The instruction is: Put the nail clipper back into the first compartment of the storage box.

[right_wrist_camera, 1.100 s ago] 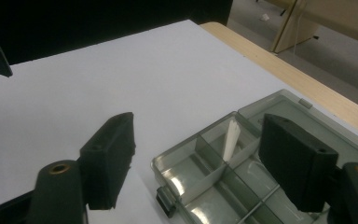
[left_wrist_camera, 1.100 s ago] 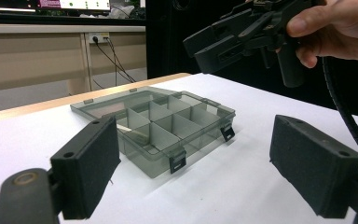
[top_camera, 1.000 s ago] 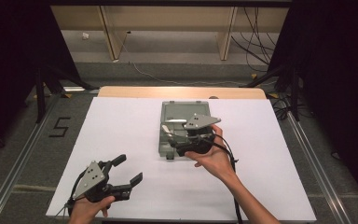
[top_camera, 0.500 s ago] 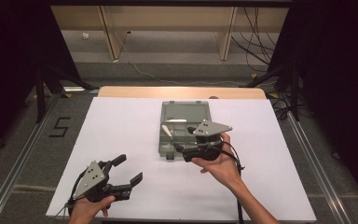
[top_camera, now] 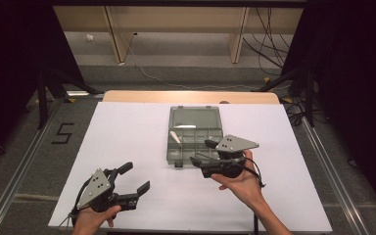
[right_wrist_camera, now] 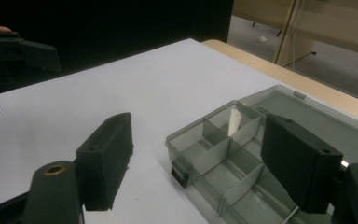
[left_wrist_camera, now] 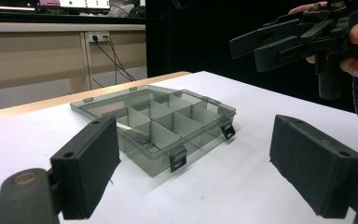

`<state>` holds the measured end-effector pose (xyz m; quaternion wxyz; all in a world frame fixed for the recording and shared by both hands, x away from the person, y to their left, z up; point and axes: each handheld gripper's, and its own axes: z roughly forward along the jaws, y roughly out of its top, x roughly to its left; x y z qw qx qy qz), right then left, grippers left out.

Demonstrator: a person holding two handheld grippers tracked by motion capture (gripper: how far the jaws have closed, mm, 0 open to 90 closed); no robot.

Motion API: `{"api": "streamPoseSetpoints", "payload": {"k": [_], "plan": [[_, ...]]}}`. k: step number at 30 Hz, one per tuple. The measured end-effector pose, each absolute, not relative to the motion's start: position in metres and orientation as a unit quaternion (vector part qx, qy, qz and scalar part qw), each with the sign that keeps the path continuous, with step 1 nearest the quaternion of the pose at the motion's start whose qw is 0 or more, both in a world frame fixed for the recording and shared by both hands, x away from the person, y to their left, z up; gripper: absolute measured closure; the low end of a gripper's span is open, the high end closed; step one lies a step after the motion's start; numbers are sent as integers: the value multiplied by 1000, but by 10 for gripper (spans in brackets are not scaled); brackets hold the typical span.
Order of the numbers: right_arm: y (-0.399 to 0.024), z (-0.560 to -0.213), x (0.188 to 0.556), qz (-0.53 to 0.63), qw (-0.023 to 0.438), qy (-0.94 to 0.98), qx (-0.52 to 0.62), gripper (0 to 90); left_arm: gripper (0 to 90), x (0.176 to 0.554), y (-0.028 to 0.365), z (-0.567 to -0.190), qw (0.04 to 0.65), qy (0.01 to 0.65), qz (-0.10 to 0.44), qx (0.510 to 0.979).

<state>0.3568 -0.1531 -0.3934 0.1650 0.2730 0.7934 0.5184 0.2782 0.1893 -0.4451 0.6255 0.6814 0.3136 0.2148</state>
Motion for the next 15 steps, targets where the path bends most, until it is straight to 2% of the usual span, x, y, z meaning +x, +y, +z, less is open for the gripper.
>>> {"api": "streamPoseSetpoints", "payload": {"k": [15], "plan": [[-164,-405,345,529,161,786,277,241,155,278,189,-445,625,310,211,685]]}}
